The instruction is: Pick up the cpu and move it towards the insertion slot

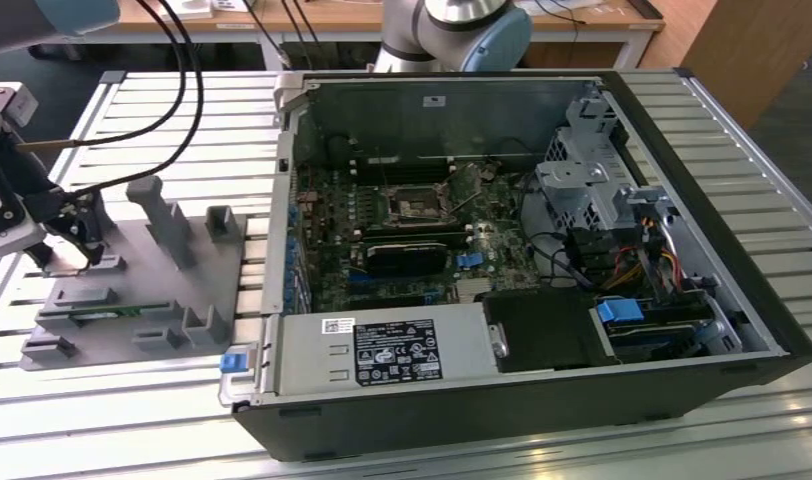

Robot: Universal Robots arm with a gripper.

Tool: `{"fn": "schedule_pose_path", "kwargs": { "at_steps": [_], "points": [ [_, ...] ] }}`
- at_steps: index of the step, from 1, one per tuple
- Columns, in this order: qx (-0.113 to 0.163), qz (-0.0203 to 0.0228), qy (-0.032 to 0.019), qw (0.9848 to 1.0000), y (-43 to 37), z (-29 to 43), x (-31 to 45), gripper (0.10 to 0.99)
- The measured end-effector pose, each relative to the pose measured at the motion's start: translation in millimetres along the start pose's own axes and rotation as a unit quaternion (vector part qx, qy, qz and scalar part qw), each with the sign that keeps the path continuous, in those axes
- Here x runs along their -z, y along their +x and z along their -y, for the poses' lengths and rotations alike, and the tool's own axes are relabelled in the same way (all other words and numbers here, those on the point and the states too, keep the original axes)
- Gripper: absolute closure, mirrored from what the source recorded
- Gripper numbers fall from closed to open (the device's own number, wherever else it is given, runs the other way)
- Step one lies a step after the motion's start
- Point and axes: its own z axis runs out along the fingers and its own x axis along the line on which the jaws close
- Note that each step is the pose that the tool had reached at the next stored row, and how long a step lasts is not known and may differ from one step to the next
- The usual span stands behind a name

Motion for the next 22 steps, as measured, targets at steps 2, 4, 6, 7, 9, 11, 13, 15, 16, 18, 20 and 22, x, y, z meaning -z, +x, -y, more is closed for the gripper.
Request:
{"fn": "schedule_pose_path", "kwargs": {
  "at_steps": [2, 4, 6, 7, 9, 11, 13, 15, 16, 18, 20, 22],
  "points": [
    [0.000, 0.0000, 0.0000, 1.0000, 0.0, -0.1, 2.2, 0.541],
    [0.000, 0.0000, 0.0000, 1.0000, 0.0, -0.3, 4.6, 0.541],
    [0.000, 0.0000, 0.0000, 1.0000, 0.0, -0.4, 6.7, 0.541],
    [0.000, 0.0000, 0.0000, 1.0000, 0.0, -0.6, 7.8, 0.541],
    [0.000, 0.0000, 0.0000, 1.0000, 0.0, -0.7, 9.8, 0.541],
    [0.000, 0.0000, 0.0000, 1.0000, 0.0, -0.9, 11.8, 0.541],
    [0.000, 0.0000, 0.0000, 1.0000, 0.0, -1.0, 13.4, 0.541],
    [0.000, 0.0000, 0.0000, 1.0000, 0.0, -1.1, 15.0, 0.541],
    [0.000, 0.0001, 0.0000, 1.0000, 0.0, -1.2, 15.8, 0.541],
    [0.000, 0.0000, 0.0000, 1.0000, 0.0, -1.5, 17.5, 0.541],
    [0.000, 0.0001, 0.0000, 1.0000, 0.0, -1.7, 19.5, 0.541],
    [0.000, 0.0000, 0.0000, 1.0000, 0.0, -1.8, 21.4, 0.541]
  ]
}}
